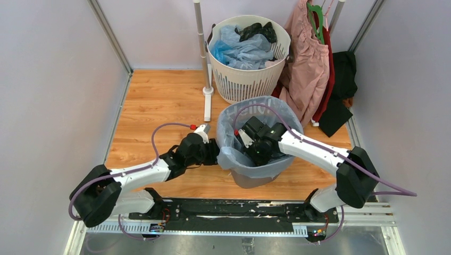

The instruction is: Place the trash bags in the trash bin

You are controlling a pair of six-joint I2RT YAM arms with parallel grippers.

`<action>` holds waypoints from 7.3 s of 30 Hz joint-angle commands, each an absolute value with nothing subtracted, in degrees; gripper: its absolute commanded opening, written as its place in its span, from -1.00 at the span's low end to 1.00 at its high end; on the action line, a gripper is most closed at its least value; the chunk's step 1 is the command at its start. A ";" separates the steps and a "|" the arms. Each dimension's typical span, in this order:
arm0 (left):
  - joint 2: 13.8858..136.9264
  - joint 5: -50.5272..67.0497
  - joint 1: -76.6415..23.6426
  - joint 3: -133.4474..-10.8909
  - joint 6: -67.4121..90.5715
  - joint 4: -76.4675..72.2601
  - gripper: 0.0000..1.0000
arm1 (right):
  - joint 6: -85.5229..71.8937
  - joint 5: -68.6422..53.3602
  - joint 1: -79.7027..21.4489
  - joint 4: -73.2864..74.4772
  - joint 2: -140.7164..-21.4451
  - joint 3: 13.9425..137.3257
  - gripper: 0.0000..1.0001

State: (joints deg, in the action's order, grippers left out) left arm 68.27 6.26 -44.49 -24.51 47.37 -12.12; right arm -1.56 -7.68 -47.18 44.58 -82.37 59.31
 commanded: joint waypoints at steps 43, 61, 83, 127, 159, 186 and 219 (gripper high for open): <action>59.10 7.21 -45.00 -26.85 49.59 -6.22 -0.18 | -9.59 -7.49 -46.33 50.70 -81.51 56.60 -1.00; 56.26 6.97 -45.00 -26.81 49.92 -4.22 -0.18 | -13.65 -12.04 -45.42 48.03 -85.28 54.18 -1.00; 51.85 6.31 -45.00 -29.47 49.75 2.17 -0.17 | -17.05 -8.00 -44.16 61.97 -78.24 66.25 -0.43; 49.22 6.04 -45.01 -29.77 49.04 4.57 -0.15 | -23.44 -1.03 -44.03 63.08 -79.39 63.73 -0.82; 47.75 6.24 -45.01 -29.71 49.04 5.67 -0.03 | -40.46 -15.91 -49.40 34.45 -80.11 49.68 -0.88; 46.21 5.61 -45.00 -29.63 48.60 6.86 -0.03 | -34.25 -7.48 -52.56 48.02 -79.01 63.39 -0.80; 51.76 8.09 -45.00 -29.36 47.20 7.36 0.11 | -30.93 24.22 -52.12 71.05 -54.14 93.38 -0.47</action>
State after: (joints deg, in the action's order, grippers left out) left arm 50.04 6.81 -44.49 -28.29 48.53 6.81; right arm -30.35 16.53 -52.01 66.67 -55.94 92.16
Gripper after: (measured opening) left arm 0.554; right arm 0.261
